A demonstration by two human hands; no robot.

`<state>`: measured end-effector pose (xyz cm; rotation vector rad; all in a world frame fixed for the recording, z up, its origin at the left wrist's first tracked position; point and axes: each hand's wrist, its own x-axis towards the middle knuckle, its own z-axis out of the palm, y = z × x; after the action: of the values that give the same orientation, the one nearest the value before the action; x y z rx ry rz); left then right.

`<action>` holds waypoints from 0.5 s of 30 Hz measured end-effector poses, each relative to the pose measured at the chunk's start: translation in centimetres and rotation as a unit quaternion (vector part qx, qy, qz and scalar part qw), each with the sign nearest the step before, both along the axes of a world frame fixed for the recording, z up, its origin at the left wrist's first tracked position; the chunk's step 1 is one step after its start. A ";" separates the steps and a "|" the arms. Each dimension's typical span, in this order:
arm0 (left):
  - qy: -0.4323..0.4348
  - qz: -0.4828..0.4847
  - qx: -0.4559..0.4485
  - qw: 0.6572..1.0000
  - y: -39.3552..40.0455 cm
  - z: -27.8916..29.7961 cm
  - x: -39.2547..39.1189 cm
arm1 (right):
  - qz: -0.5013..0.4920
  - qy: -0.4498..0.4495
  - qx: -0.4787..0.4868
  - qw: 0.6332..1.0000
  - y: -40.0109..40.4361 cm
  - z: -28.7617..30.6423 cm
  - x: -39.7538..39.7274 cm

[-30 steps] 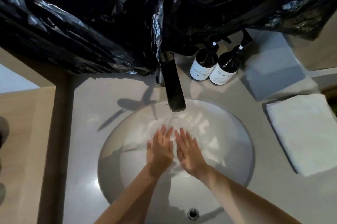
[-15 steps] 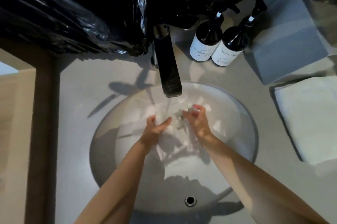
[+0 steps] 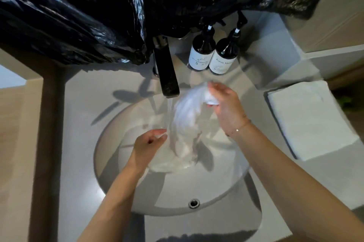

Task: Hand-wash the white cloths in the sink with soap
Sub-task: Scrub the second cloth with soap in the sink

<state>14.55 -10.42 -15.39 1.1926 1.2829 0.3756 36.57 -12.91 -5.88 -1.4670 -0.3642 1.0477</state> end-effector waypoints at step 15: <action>-0.060 -0.002 0.193 0.979 1.5 10.4 -2.5 | 0.075 -0.091 0.158 0.980 -2.8 10.3 1.6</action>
<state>12.04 -8.92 -4.98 1.4727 1.1312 0.7071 38.16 -15.74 4.38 -1.2637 -0.7476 0.9254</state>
